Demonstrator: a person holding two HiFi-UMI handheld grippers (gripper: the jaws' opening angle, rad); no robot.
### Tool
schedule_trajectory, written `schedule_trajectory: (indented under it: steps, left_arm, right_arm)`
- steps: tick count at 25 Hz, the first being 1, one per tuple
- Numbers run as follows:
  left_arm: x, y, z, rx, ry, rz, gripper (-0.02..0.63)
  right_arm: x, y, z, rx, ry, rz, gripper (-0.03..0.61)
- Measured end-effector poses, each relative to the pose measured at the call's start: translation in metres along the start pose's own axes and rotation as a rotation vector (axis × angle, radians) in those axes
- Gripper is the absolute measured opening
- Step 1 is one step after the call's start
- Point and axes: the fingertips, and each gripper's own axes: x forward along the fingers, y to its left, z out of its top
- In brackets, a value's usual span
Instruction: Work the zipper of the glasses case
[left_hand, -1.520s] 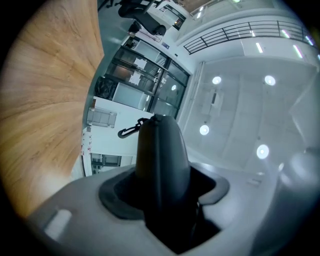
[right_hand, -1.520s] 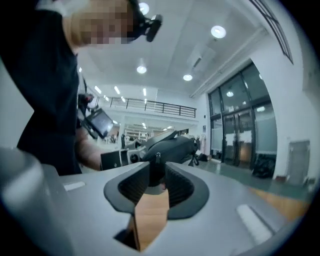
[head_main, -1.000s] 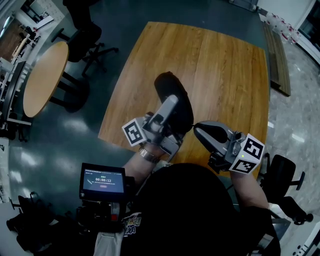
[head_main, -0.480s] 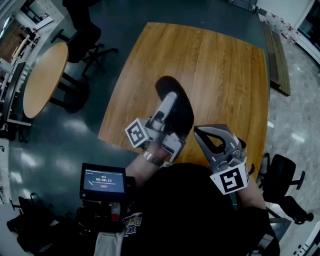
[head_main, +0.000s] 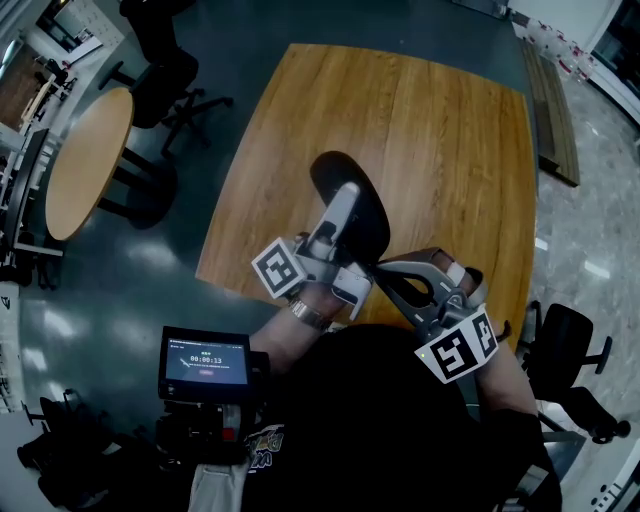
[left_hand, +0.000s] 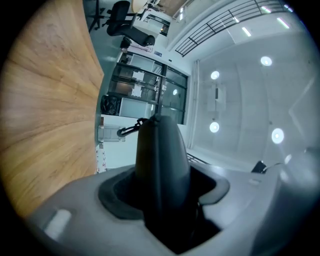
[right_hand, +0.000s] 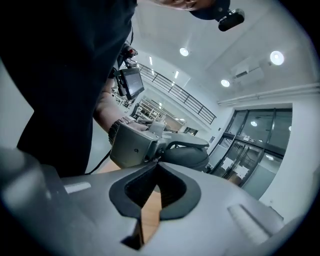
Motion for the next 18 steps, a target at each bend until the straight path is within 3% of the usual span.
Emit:
schedule_trajectory:
  steps: [5, 11, 14, 18]
  left_arm:
    - [-0.006, -0.002, 0.004, 0.054, 0.016, 0.0, 0.267]
    - [-0.017, 0.0, -0.019, 0.07, 0.166, -0.009, 0.259]
    - [-0.017, -0.002, -0.017, 0.083, 0.126, -0.011, 0.258]
    - [-0.016, -0.002, -0.007, 0.04, 0.024, -0.007, 0.255]
  right_arm:
    - [-0.015, -0.021, -0.008, 0.135, -0.051, -0.099, 0.005]
    - [-0.034, -0.058, -0.023, 0.389, -0.112, -0.251, 0.005]
    - [-0.032, -0.055, -0.024, 0.353, -0.097, -0.248, 0.005]
    - [-0.026, -0.043, -0.018, 0.237, -0.063, -0.228, 0.005]
